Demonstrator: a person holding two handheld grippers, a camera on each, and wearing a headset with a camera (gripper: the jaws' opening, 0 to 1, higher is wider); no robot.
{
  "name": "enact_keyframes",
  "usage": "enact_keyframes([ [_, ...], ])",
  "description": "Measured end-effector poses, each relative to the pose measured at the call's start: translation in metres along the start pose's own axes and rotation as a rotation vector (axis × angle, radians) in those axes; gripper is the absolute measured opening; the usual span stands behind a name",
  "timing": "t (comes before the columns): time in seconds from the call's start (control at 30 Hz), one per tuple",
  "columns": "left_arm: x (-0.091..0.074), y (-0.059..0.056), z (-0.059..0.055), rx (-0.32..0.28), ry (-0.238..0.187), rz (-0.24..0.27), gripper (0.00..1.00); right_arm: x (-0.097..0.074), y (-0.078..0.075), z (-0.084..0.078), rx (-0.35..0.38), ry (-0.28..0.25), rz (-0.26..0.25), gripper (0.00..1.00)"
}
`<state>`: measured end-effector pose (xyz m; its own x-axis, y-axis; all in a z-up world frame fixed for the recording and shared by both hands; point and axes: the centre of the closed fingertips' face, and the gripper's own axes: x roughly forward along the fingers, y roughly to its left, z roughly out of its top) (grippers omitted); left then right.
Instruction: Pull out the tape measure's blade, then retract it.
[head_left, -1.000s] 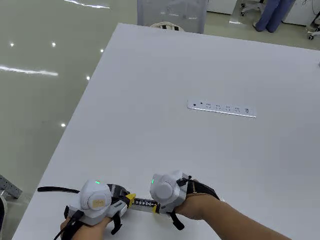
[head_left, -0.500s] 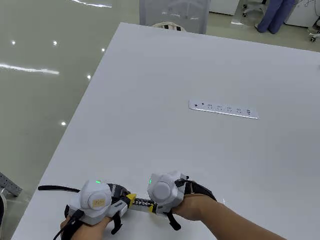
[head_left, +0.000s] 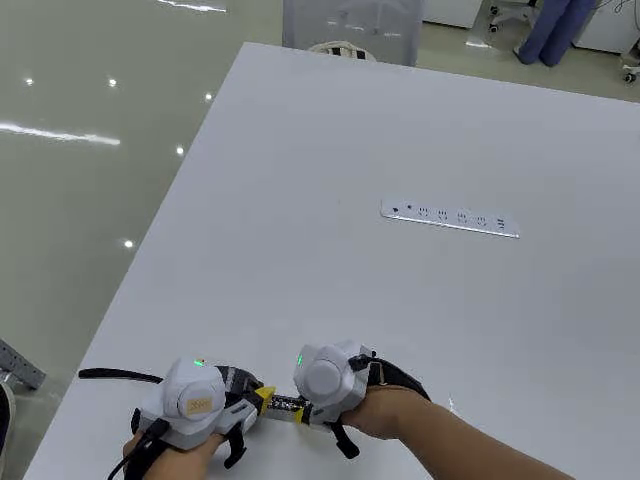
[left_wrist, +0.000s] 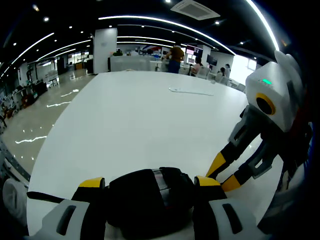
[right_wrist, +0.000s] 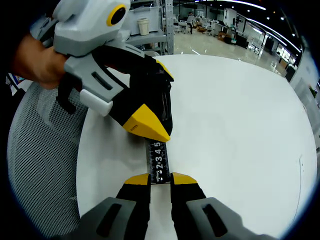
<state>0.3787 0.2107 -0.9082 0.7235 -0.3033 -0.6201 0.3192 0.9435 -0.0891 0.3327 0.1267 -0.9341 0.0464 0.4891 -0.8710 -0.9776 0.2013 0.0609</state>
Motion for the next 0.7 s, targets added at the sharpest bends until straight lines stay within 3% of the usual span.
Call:
enact_keyframes([
  [0.7, -0.001, 0.001, 0.001, -0.017, -0.007, -0.021, 0.67, 0.009, 0.002, 0.021, 0.014, -0.063, 0.012, 0.14],
])
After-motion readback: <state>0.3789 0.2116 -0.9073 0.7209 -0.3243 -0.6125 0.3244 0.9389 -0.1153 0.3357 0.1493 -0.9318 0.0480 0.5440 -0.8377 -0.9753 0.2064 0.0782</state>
